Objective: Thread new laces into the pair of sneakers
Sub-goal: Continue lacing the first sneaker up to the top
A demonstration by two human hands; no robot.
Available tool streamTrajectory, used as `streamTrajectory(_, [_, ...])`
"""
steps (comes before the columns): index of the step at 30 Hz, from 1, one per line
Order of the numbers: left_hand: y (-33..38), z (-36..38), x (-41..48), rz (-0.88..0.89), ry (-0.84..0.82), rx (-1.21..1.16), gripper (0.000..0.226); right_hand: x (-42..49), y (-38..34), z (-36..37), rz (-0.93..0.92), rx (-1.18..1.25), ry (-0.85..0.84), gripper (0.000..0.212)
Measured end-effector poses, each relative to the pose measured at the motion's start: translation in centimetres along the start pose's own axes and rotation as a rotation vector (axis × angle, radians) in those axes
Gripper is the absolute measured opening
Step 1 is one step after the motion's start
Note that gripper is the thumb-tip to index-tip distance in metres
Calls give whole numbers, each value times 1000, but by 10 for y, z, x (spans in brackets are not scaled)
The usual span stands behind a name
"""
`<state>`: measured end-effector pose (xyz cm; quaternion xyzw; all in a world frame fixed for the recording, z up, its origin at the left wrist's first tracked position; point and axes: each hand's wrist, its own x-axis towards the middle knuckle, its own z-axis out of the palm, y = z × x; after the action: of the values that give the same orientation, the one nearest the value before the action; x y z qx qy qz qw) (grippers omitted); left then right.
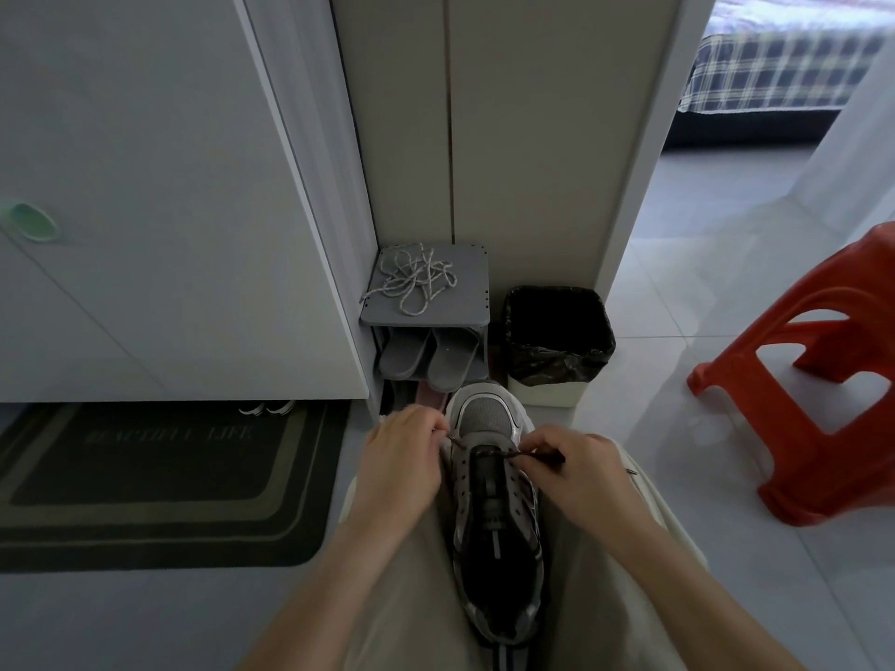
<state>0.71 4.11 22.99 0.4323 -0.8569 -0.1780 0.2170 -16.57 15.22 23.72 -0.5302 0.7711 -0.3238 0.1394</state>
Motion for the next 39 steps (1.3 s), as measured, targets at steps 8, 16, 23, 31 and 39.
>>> streamTrajectory(8, [-37,-24,10,-254,154,-51,9,-1,5,0,8,-40,-22,5])
streamTrajectory(16, [-8,-2,-6,41,-78,29,23,2,-3,3,-7,-75,-39,5])
streamTrajectory(23, [-1,2,-7,52,-15,0,2,0,-3,-1,9,-81,-39,5])
streamTrajectory(31, [-25,-15,1,-199,197,-164,10,0,-2,-3,17,-59,-16,4])
streamTrajectory(39, [-17,-6,-9,-15,-75,3,38,4,-20,-2,19,-139,-56,9])
